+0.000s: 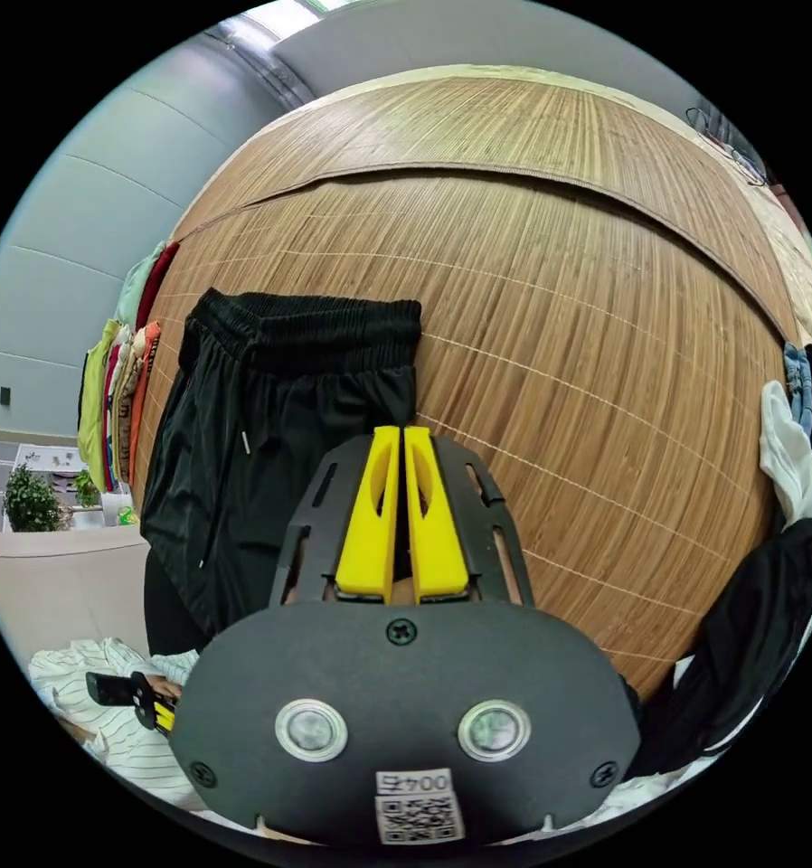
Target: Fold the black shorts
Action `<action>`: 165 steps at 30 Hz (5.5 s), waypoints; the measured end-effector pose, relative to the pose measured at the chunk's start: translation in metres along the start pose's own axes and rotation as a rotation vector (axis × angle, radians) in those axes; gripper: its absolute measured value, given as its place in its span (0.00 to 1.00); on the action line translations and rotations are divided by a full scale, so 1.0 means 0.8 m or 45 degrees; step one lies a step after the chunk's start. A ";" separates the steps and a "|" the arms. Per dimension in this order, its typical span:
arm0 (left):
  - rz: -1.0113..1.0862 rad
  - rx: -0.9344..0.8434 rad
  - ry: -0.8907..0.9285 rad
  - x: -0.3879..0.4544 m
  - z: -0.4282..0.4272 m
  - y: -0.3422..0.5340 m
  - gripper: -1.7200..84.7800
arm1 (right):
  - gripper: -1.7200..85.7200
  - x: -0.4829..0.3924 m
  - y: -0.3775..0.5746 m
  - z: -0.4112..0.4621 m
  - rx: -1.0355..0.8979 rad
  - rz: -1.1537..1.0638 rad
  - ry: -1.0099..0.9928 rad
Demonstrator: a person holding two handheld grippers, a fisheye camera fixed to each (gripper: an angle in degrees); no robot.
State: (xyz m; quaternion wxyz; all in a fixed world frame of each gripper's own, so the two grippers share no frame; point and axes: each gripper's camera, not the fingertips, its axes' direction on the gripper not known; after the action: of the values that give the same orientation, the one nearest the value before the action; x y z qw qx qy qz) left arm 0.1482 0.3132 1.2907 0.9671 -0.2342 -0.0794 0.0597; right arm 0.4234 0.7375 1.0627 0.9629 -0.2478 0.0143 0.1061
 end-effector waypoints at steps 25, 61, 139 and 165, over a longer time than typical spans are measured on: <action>-0.992 0.718 0.150 -0.520 -0.563 0.494 0.02 | 0.02 -0.485 -0.170 -0.033 0.170 0.068 0.011; -1.099 0.555 0.632 -0.643 -0.687 0.842 0.08 | 0.09 -0.516 0.417 0.138 0.265 -0.144 -0.262; -0.693 0.156 -0.391 -0.572 -0.415 0.756 0.02 | 0.14 -0.366 0.453 0.316 0.086 -0.002 -0.420; -0.296 0.040 -0.525 -0.596 -0.183 0.503 0.03 | 0.01 -0.258 0.448 0.204 0.308 -0.081 -0.284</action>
State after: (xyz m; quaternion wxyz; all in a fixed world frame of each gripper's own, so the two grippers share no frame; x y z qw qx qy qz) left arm -0.3239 0.5310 0.9162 0.9343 -0.1913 -0.3007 -0.0044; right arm 0.1417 1.0812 1.0526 0.9842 -0.1172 -0.0877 0.0998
